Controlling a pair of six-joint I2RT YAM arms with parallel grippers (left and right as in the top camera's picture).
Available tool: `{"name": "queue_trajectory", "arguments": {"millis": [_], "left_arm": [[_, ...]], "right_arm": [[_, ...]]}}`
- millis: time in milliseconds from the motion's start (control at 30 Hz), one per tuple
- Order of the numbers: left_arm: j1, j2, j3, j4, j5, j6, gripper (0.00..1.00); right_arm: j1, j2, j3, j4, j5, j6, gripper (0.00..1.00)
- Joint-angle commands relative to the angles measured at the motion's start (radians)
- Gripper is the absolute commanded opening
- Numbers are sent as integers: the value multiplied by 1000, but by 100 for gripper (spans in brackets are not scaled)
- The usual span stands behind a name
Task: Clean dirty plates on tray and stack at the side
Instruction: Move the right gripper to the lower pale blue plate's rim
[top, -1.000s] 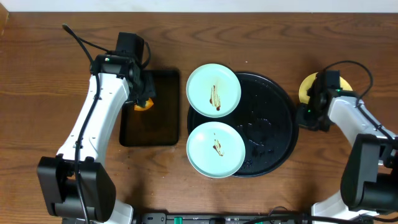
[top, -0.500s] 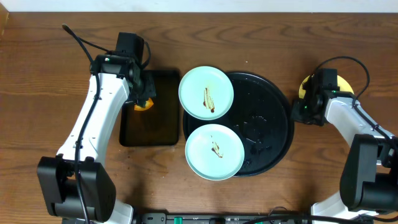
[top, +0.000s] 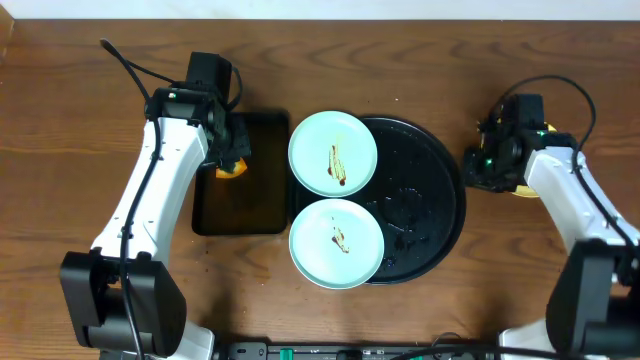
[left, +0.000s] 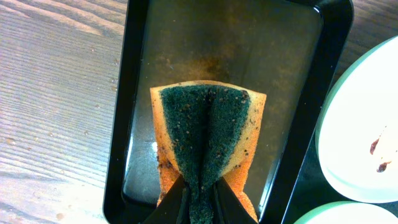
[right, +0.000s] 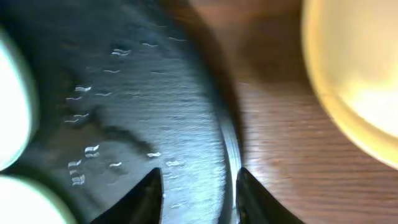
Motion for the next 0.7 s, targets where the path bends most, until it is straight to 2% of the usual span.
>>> {"name": "queue_trajectory", "arguments": {"millis": [0,200,467,667], "left_arm": [[3,-5,-8,-3,-5,-6,13],[3,-5,-8,-4,-5,-6,11],[3,-5,-8,-8,-5,-6,11],[3,-5,-8,-10,-5,-5,11]], "right_arm": [[77,-46,25,-20,-116,-5,40],[237,-40,-21,-27,-172,-3,43],[473,-15,-174,-11,-172,196,37],[562,-15,-282,60,-154,290,36]]}}
